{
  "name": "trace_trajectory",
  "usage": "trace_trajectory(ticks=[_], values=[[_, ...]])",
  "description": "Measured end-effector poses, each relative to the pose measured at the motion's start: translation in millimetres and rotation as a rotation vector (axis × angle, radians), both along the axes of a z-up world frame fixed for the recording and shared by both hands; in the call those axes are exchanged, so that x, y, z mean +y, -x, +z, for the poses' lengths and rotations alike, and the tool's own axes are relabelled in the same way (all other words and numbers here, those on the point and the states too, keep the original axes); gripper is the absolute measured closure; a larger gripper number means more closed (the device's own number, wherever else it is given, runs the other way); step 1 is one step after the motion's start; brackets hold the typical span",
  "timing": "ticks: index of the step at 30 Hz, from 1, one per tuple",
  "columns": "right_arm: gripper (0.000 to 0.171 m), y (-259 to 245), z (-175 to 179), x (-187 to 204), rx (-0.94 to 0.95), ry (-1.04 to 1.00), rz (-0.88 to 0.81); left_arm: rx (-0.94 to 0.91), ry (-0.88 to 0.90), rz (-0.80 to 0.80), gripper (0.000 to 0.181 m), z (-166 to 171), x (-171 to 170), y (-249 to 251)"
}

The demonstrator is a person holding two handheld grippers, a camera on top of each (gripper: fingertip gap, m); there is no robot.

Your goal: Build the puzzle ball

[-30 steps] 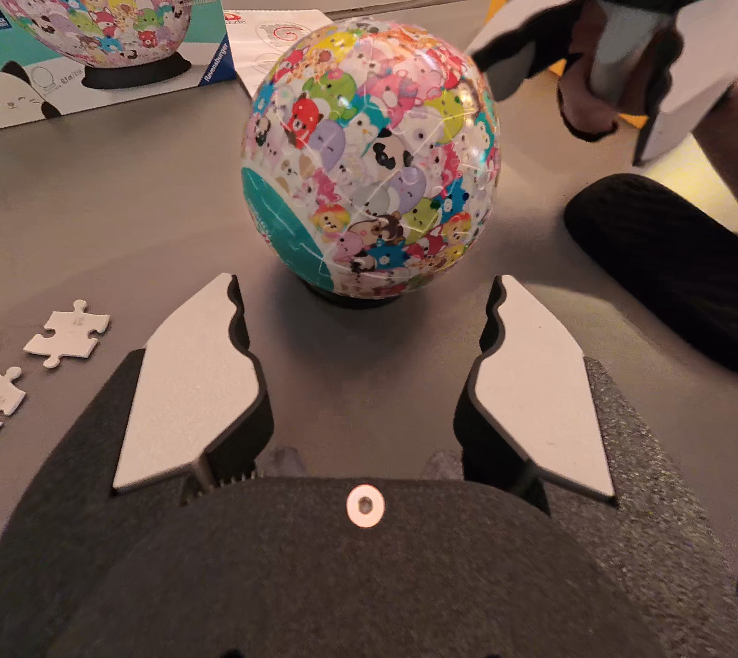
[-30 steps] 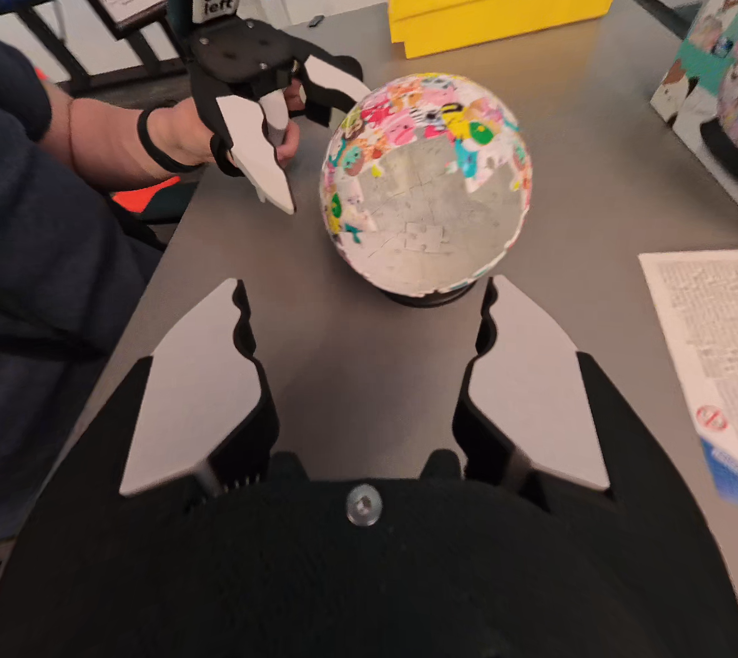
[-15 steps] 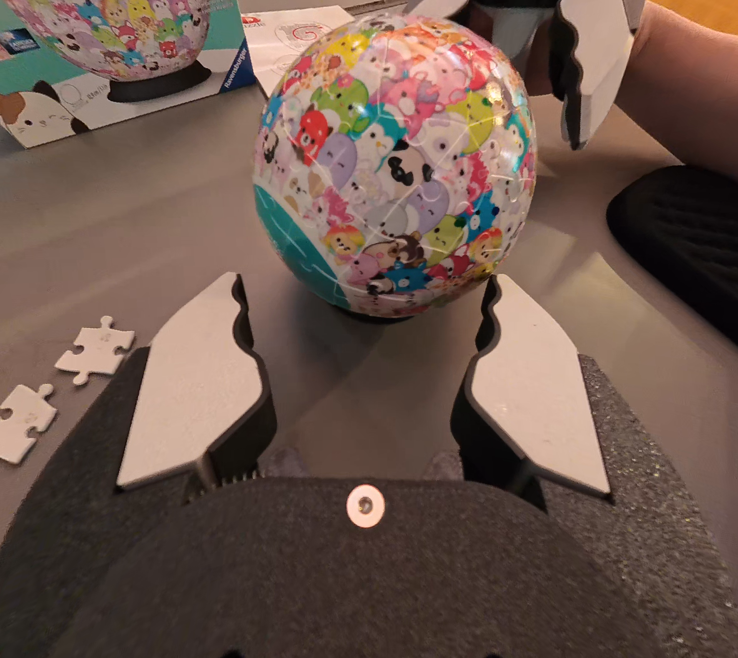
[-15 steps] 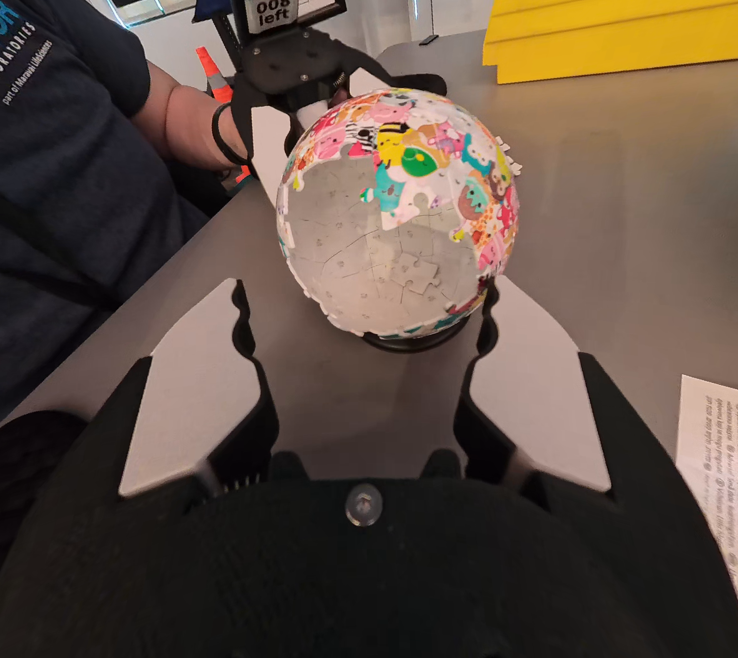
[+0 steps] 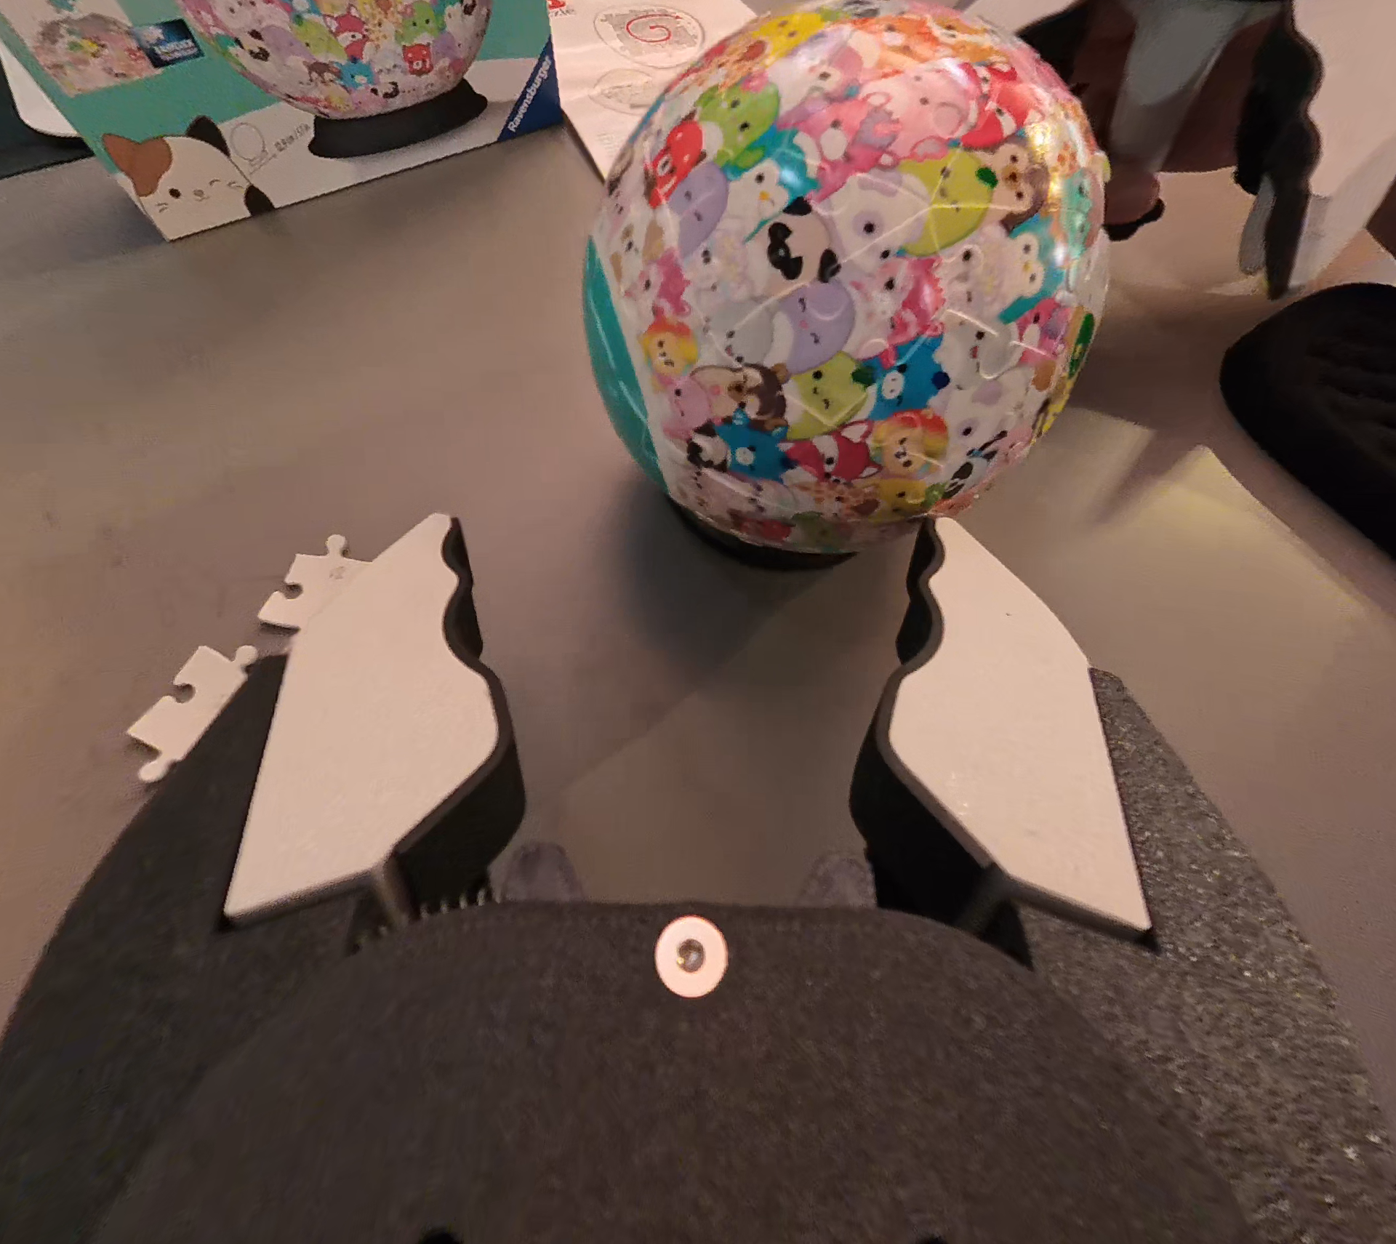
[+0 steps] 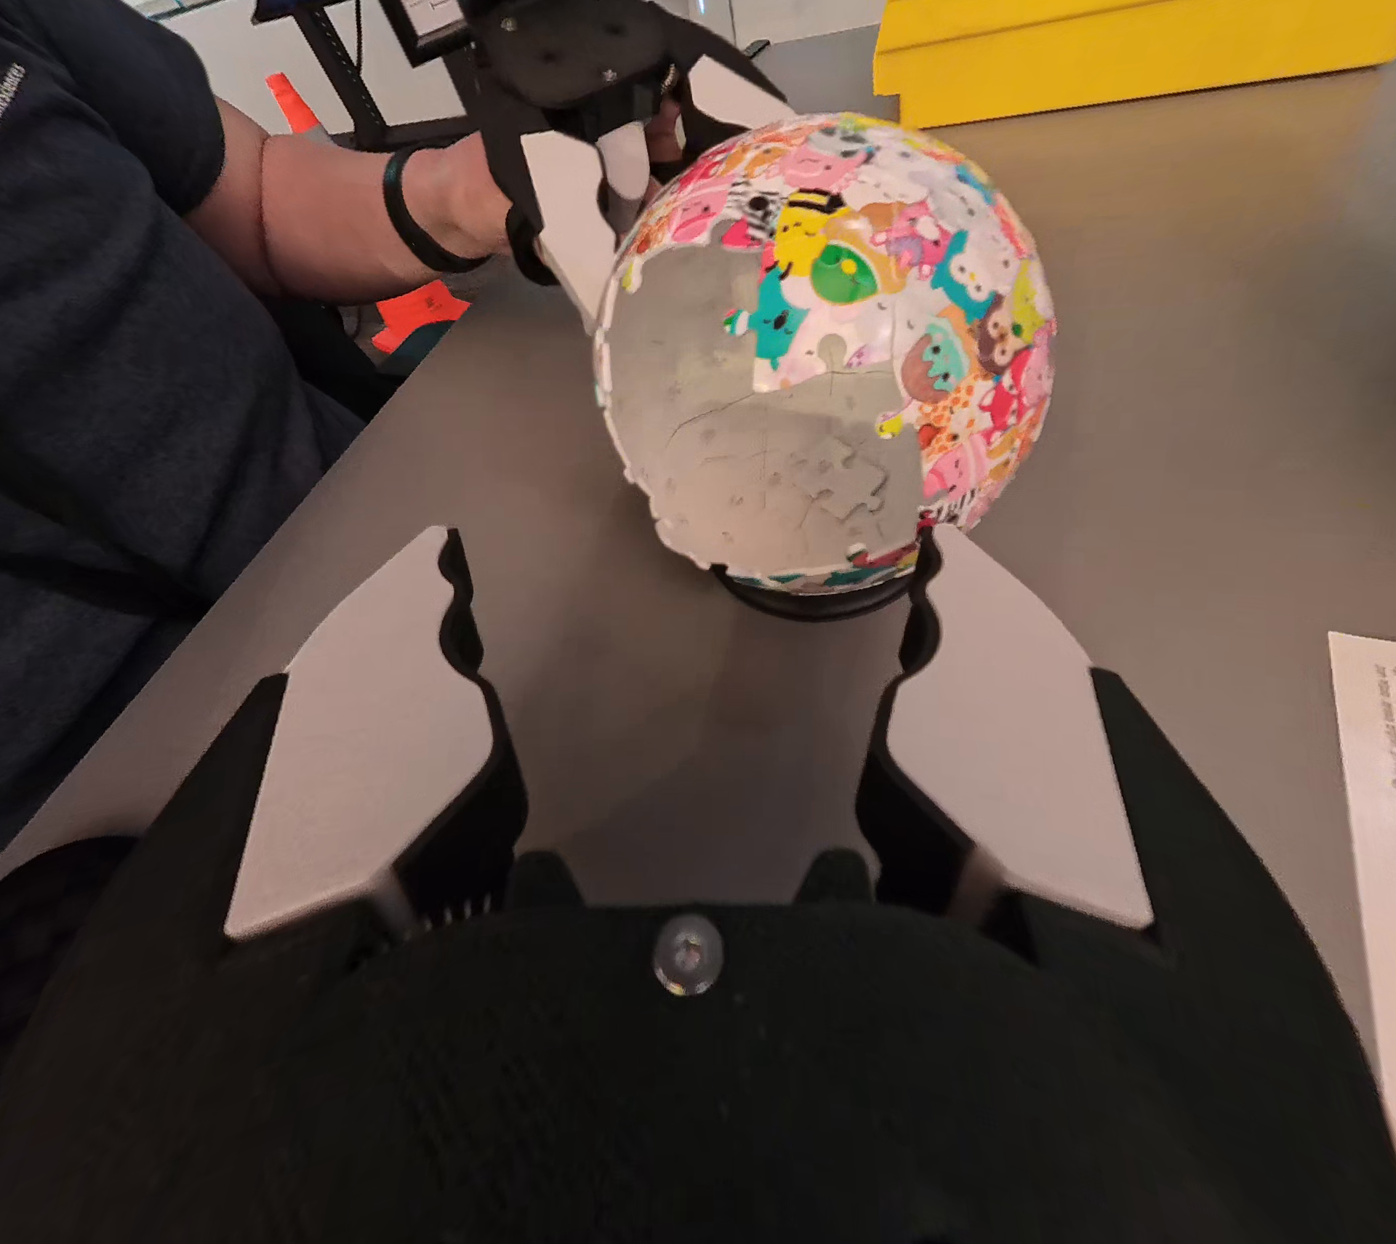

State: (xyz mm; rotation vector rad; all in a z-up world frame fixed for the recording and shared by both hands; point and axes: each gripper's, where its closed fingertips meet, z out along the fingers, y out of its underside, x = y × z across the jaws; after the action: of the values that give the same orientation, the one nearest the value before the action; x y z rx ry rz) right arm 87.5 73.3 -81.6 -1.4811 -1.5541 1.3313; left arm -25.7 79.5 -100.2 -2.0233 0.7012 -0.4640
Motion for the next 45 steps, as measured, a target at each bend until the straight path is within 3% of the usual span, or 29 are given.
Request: trace_trajectory(ticks=[5, 12, 17, 26, 33, 45], values=[[0.06, -5, -3, -9, -0.031, 0.012, -0.007, -0.031, 0.017, -0.016, 0.075, 2, 4, 7], [0.059, -7, -1, 22, 0.013, 0.041, -0.037, -0.339, 0.148, -0.146, 0.077, 11, -24, -16], [0.057, 3, -1, 27, 0.007, 0.036, 0.074, -0.273, 0.09, -0.234, 0.079, 13, -37, -35], [0.057, 16, 6, 29, 0.04, 0.104, 0.161, -0.27, 0.123, -0.082, 0.078, 16, -52, -38], [0.056, 18, -1, 26, 0.014, 0.109, 0.156, -0.32, 0.152, -0.102, 0.081, 20, -68, -58], [0.056, 9, -2, 17, -0.019, 0.109, 0.092, -0.333, 0.144, -0.097, 0.076, 21, -53, -53]])
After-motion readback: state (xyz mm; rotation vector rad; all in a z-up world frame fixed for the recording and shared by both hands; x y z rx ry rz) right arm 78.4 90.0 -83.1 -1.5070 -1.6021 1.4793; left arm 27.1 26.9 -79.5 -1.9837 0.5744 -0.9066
